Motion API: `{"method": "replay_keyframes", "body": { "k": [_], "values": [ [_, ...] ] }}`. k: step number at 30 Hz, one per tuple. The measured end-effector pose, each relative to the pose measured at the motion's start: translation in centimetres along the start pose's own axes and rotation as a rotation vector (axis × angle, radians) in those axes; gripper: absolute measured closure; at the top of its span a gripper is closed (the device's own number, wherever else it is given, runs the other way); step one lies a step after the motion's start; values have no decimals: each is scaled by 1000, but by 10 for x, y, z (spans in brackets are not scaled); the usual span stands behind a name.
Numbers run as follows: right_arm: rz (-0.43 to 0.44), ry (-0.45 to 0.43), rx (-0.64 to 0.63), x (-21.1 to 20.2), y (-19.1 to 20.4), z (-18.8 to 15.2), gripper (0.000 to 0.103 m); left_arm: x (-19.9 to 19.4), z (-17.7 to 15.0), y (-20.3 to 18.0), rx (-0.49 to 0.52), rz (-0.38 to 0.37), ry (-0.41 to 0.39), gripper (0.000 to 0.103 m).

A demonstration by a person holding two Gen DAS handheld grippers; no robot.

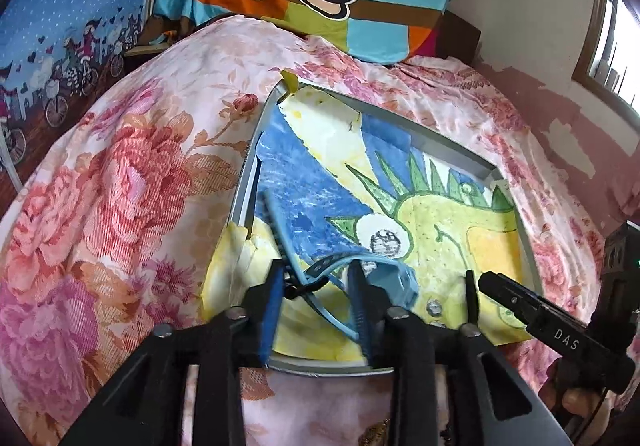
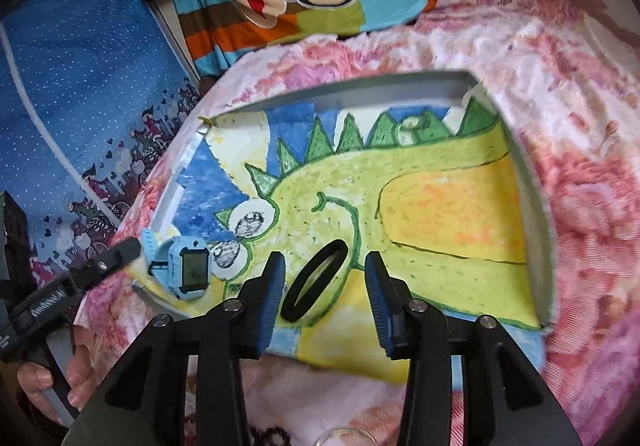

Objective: Organize jewelry
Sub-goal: 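Carry the watch and hair tie over the grey tray with both tools, then open both tools to drop the watch and hair tie into the tray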

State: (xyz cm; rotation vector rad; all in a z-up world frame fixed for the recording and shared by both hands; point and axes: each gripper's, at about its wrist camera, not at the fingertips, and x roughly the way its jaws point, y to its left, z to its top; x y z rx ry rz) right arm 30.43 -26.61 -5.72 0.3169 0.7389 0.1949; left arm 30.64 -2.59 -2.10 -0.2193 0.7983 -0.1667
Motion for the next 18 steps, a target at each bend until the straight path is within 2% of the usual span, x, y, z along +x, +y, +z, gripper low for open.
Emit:
{"method": "replay_keyframes", "body": {
  "k": [1, 2, 3, 6, 10, 15, 18],
  "values": [
    [-7, -22, -12, -10, 0, -2, 50, -3, -1, 0, -7, -5, -6, 50],
    [-8, -44, -19, -20, 0, -3, 44, -9, -2, 0, -14, -3, -26, 43],
    [-2, -67, -29, -31, 2, -5, 42, -18, -4, 0, -16, 1, -58, 33],
    [8, -122, -54, -66, 5, -11, 28, -44, -11, -5, -4, -5, -139, 18],
    [11, -222, -101, -118, 15, -28, 10, -81, -20, -12, 12, 3, -209, 1],
    [6, -315, -159, -175, 30, -51, 1, -129, -38, -18, 27, 4, -267, 0],
    [-4, -365, -193, -203, 38, -66, 1, -153, -49, -19, 26, 2, -270, 0]
  ]
}}
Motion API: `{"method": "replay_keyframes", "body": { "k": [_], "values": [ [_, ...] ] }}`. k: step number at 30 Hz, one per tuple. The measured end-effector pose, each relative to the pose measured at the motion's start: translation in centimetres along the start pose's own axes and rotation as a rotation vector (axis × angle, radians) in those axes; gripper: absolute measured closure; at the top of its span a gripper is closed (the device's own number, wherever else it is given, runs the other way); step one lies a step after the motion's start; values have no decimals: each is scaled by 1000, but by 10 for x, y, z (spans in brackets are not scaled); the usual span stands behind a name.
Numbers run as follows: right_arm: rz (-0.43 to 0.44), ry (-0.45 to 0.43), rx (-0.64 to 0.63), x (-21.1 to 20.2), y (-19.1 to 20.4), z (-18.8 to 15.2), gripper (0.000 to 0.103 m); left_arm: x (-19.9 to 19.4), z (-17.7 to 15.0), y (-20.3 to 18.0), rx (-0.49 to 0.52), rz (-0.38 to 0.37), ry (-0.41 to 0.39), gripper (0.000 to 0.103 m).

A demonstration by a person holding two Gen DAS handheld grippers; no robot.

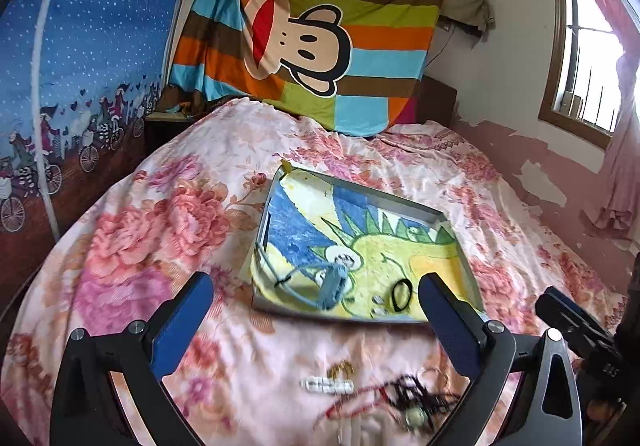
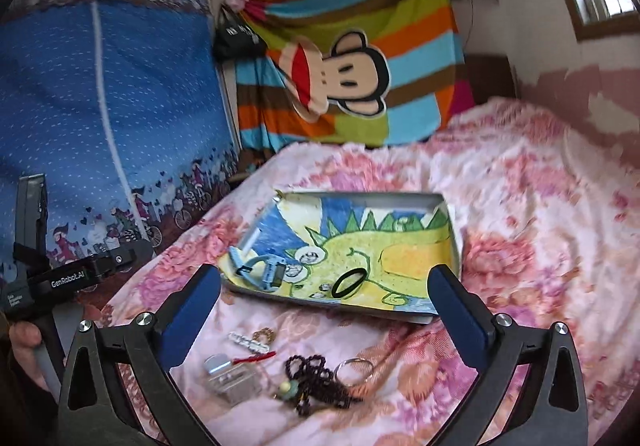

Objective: Organize jewelry
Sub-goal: 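Open both tools to drop the watch and hair tie into the tray, then withdraw both tools from the tray back toward the jewelry pile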

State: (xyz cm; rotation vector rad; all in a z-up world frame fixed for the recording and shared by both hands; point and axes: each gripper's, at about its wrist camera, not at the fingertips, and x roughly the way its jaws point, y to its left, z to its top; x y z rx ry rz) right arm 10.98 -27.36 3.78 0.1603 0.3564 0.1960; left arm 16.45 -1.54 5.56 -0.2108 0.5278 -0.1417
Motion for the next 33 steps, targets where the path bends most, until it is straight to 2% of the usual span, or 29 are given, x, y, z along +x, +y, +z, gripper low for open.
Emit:
{"method": "replay_keyframes", "body": {
  "k": [4, 9, 17, 25, 33],
  "values": [
    [-19, -16, -27, -35, 10, -8, 1, -34, -11, 1, 3, 17, -17, 0],
    [-46, -15, -28, -69, 16, -24, 1, -76, -33, 0, 53, 43, -45, 0],
    [-71, 57, -20, -97, 19, -60, 1, -119, -65, 1, 112, 45, -37, 0],
    [-87, 156, -13, -95, 8, -94, 1, -128, -97, 5, 130, 23, 30, 0],
    [-109, 237, 28, -70, -8, -105, 1, -105, -117, 3, 147, -10, 134, 0]
  ]
}}
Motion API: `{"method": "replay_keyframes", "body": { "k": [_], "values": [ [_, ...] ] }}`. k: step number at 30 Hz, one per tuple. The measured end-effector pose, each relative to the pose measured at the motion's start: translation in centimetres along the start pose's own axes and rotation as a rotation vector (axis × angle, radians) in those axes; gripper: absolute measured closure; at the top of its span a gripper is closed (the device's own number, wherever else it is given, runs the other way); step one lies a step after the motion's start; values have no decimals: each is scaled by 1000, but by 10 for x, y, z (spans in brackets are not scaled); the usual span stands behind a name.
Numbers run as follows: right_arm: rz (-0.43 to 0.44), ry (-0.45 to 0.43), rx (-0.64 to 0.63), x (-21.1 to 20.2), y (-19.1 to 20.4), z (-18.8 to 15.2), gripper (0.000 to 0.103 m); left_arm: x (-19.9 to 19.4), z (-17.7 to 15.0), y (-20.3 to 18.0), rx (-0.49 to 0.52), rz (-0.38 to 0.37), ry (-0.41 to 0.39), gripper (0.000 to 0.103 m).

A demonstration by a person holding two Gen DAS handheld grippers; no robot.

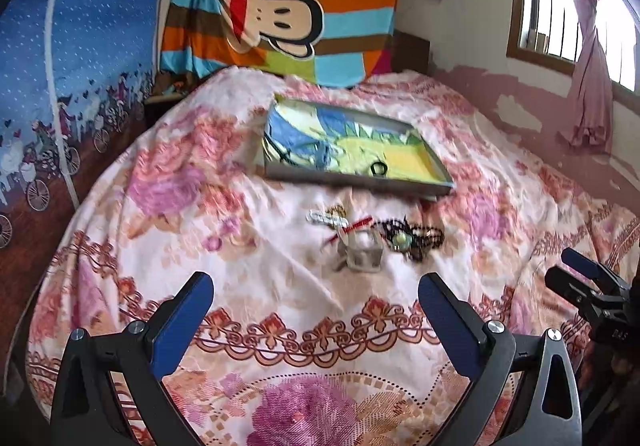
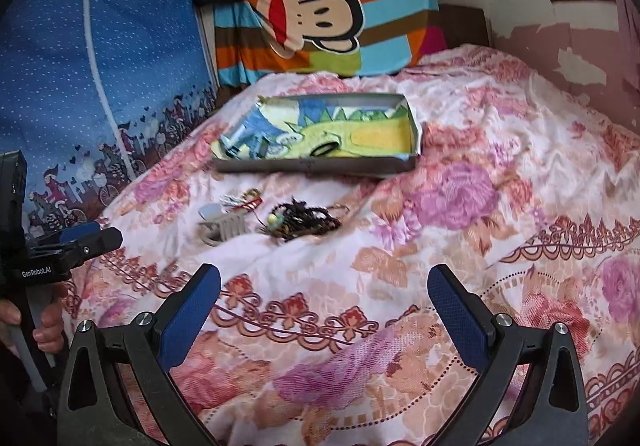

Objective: Organize jewelry
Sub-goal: 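Withdraw both tools from the tray back toward the jewelry pile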

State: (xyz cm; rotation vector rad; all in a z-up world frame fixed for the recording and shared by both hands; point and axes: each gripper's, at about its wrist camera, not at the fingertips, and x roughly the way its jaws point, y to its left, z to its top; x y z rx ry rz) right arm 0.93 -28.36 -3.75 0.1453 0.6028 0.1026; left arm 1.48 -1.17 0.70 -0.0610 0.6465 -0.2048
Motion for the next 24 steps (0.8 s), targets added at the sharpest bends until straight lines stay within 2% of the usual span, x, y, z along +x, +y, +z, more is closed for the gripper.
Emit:
{"method": "replay_keyframes", "body": {
  "k": [5, 10, 19, 24],
  "values": [
    [-8, 22, -4, 15, -4, 2, 1, 27, 0, -5, 20, -20, 76, 0],
    [43, 43, -16, 34, -7, 11, 1, 55, 2, -10, 58, -43, 133, 0],
    [57, 70, -60, 71, -7, 29, 1, 98, 11, -10, 65, -115, 155, 0],
    [114, 123, -52, 94, -3, 39, 1, 115, 13, -6, 43, -137, 181, 10]
  ]
}}
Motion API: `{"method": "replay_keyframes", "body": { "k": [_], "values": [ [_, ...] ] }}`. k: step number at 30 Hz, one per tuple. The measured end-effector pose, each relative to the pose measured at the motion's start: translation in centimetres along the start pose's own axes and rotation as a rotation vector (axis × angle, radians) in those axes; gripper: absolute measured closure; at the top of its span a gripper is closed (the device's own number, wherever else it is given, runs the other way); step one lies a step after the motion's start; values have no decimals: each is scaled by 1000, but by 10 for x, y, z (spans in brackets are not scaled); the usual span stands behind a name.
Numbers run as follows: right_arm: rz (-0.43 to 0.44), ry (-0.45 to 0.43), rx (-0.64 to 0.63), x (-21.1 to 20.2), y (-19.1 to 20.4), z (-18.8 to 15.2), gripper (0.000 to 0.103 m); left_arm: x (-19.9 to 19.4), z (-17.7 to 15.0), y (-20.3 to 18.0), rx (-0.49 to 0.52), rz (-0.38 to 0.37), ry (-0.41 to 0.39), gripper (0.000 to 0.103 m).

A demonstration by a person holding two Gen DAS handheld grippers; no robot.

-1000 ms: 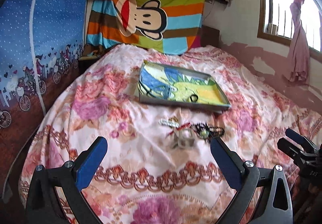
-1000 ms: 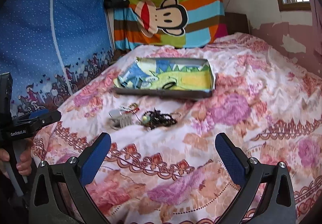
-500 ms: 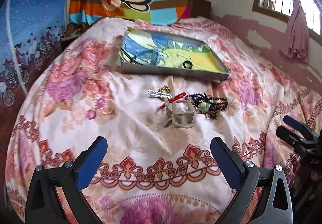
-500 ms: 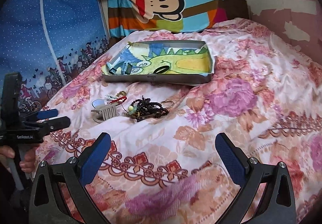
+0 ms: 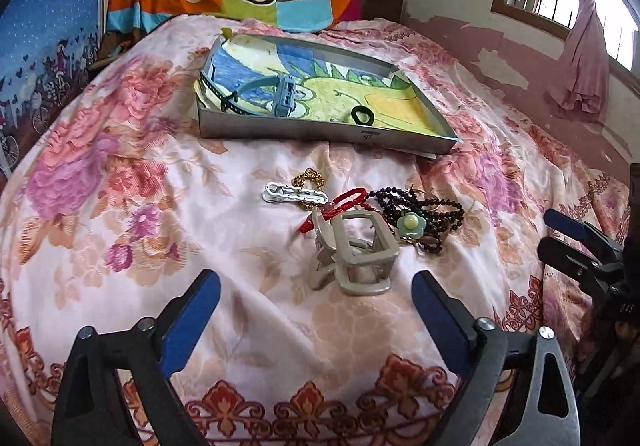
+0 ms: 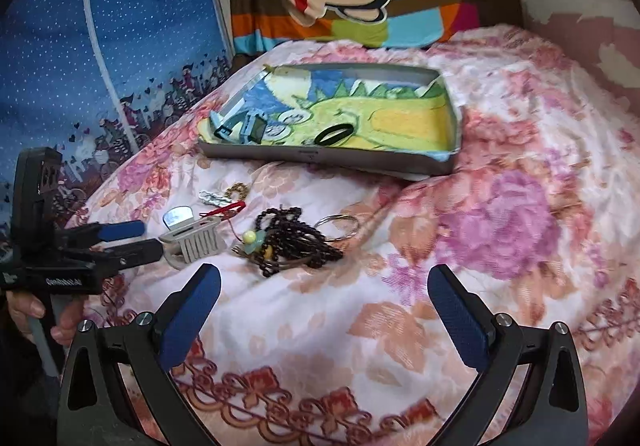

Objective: Organize jewelry
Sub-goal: 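Withdraw both tools from the tray back toward the jewelry pile, then grasp the beige claw clip with the left tool while the right tool grasps the silver key ring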

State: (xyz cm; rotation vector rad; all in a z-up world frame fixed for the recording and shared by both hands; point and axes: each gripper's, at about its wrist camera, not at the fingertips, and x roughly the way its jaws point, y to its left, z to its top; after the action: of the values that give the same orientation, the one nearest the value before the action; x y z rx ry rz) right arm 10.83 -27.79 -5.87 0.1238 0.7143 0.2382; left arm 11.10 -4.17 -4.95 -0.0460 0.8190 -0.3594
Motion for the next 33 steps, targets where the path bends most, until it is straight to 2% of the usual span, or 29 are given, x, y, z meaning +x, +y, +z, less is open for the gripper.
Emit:
{"method": "replay_keyframes", "body": {
  "k": [2, 6, 11, 14, 18, 23, 27, 33],
  "values": [
    [35, 15, 23, 7, -2, 4, 1, 4, 2, 2, -9, -12, 6, 14],
    [67, 23, 16, 20, 0, 12, 3, 13, 5, 2, -8, -48, 23, 29],
    [66, 64, -29, 36, 5, 14, 31, 23, 6, -4, 20, -84, 55, 49],
    [61, 100, -25, 47, 4, 14, 41, 28, 8, -4, 18, -90, 67, 61],
    [64, 110, 0, 57, -1, 17, 47, 32, 10, 2, -20, -93, 68, 75],
    [73, 101, 45, 64, -12, 24, 48, 34, 12, 12, -74, -99, 56, 79],
    [58, 101, 81, 72, -22, 32, 48, 33, 13, 16, -95, -91, 40, 91],
    [-3, 174, 78, 102, -33, 48, 66, 36, 15, 16, -99, -99, 42, 91]
  ]
}}
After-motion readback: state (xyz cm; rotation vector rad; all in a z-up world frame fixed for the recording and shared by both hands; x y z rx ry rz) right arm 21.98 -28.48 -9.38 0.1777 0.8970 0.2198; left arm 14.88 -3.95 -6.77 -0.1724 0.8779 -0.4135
